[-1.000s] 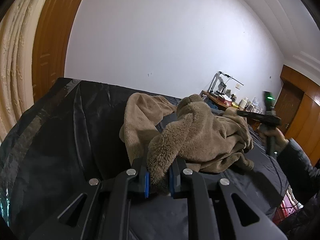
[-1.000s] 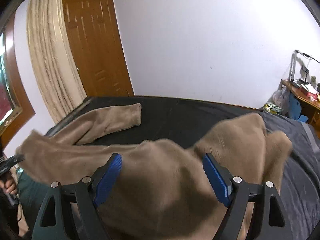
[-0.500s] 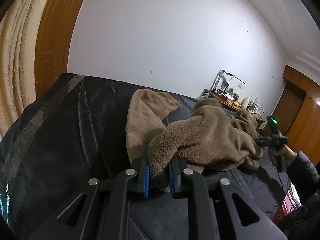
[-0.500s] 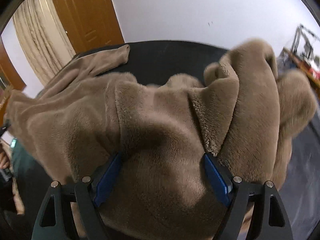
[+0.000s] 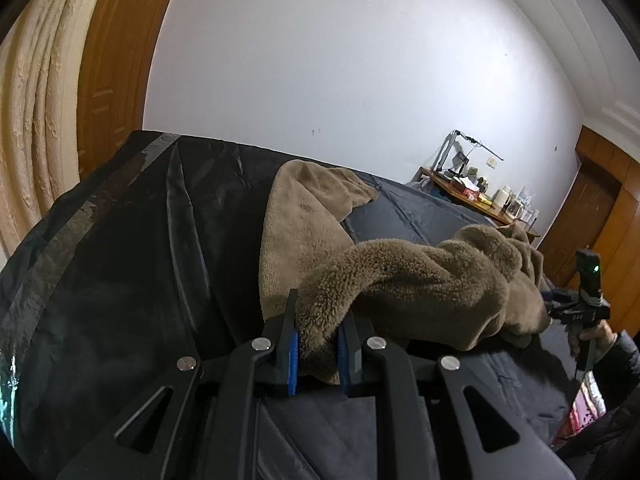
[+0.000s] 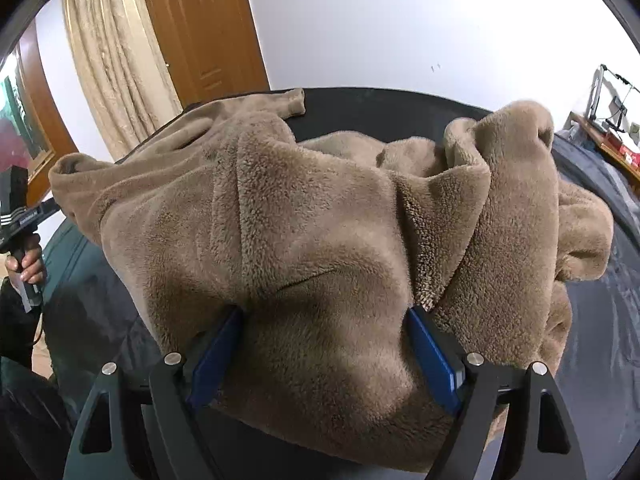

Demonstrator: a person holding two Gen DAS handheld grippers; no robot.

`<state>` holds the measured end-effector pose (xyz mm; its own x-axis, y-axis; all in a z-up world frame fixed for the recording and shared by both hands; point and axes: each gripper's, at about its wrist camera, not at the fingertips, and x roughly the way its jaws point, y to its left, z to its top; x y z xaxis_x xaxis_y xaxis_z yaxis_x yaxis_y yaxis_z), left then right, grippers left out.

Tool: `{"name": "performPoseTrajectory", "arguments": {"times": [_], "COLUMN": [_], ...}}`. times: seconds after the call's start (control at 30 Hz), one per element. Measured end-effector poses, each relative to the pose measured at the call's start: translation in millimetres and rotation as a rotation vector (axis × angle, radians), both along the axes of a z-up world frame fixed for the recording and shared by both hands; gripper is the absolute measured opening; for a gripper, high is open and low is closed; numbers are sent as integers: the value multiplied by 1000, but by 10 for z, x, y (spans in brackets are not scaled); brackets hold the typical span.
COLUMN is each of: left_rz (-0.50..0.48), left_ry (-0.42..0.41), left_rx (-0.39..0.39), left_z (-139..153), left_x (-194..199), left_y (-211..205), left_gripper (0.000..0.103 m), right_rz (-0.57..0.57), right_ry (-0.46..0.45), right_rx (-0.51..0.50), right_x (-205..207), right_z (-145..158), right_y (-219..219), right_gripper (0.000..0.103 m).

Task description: Fold clothes

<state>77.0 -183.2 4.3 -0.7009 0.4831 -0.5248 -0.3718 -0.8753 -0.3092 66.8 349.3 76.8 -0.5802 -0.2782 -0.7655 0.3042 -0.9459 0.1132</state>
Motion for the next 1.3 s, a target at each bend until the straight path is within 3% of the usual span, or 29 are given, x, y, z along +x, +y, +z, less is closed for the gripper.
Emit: {"name": "performPoseTrajectory", "arguments": {"times": [0.2,0.43,0.6,0.77,0.83,0.9,1.0,1.17,1.3], "left_rz": [-1,-5,-4,-5,-6,-6,-3,6,8], "left_ry": [-8,-11,-8,-13,-21,-29,-36,-22,-10], "left_rx": [4,13,18,18,24,27,20,6,8], "left_z": [-21,-40,-45,-59,-73,-77,-78,-8,101], "left_x": [-2,-5,17,6,-11,-30,-45,-52,-104], "left_y": [-7,-24,-28,-28,-36,-31,-12,46,153], "left_gripper": [18,18,18,18,18,18,18,18,18], "right_rz": [6,79,133,204,240,256,252,155,48], "right_ry": [85,193,130,36,-9,-31,-33,126,331], "right_rx": [70,-25,-144,-87,-52,-20,22,75,139], "right_x": [-112,-259,-723,-984,-989,-967,-900,-607,-262], "right_z": [156,643,672,443,331,254,189,465,909], "right_y": [-166,-212,-279,-505,-598,-655,-694,-604,-510], "right_gripper": [85,85,85,83,65,31,24,17,16]}}
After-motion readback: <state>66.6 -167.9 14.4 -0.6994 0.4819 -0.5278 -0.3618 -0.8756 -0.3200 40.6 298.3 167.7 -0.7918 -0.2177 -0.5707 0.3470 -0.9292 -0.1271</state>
